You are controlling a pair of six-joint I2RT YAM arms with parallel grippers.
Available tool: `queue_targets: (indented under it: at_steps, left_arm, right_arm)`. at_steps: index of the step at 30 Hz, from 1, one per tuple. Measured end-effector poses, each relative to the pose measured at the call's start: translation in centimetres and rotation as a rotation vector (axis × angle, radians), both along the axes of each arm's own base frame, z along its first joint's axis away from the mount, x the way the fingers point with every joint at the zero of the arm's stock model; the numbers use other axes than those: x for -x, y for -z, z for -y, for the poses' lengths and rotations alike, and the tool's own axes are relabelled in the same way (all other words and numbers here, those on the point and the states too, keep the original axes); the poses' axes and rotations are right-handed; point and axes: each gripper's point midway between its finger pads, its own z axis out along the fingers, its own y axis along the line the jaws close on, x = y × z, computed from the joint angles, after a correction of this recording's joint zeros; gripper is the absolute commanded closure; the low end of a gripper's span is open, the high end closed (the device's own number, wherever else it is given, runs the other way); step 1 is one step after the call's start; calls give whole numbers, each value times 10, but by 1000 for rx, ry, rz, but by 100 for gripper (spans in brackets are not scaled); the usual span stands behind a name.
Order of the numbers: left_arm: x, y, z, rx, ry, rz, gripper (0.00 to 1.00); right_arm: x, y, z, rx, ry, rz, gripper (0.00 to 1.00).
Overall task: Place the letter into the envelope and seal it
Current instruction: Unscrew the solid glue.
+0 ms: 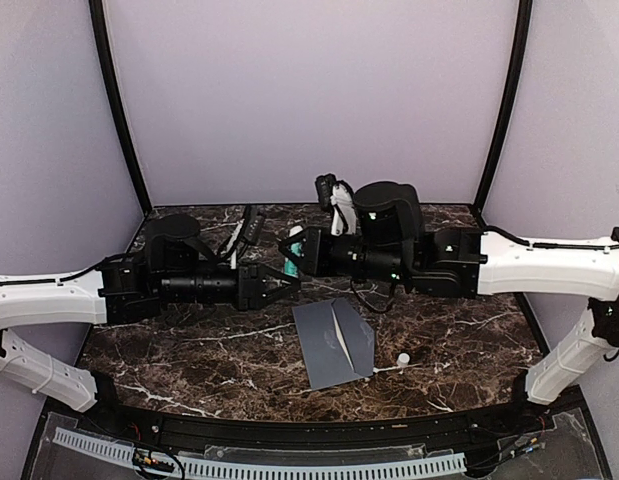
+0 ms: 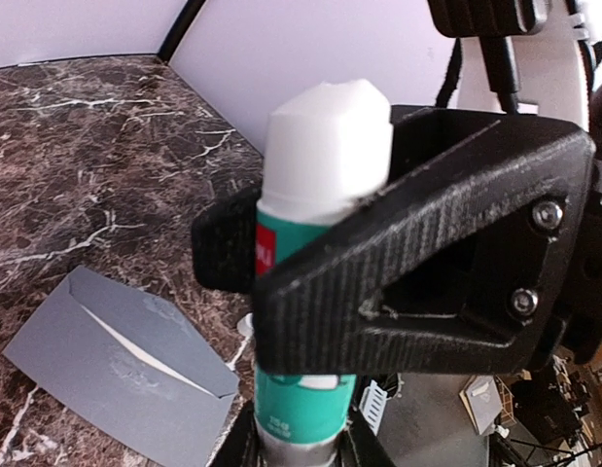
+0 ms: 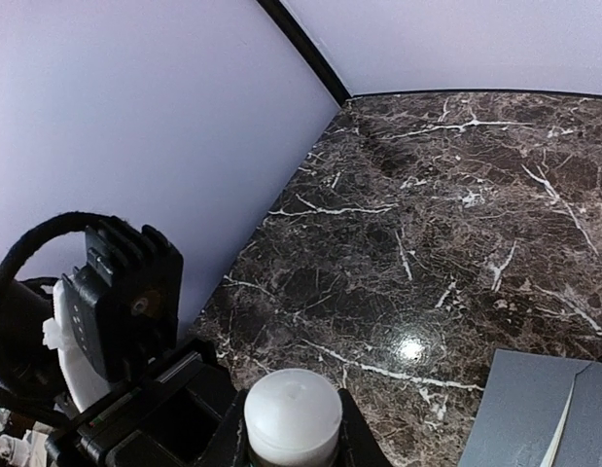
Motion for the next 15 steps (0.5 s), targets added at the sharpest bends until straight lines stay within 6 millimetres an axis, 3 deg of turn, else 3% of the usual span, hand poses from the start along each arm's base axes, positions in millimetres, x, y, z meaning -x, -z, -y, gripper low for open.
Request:
queue_targets:
  at_steps: [6, 8, 9, 11, 15]
  left_arm:
    - [-10, 11, -10, -57, -78, -1, 97]
    - [-9, 9, -12, -49, -84, 5, 85]
    - [-8, 8, -14, -40, -84, 10, 72]
    - [-5, 4, -15, -10, -77, 16, 57]
    - [6, -23, -16, 95, -31, 46, 39]
  right_arm:
    - [-9, 11, -9, 78, 88, -28, 97]
    - [-10, 10, -9, 87, 102, -27, 95]
    - [-9, 9, -9, 87, 103, -27, 94]
    - [-7, 4, -8, 81, 102, -20, 92]
    - [-2, 4, 8, 83, 86, 1, 90]
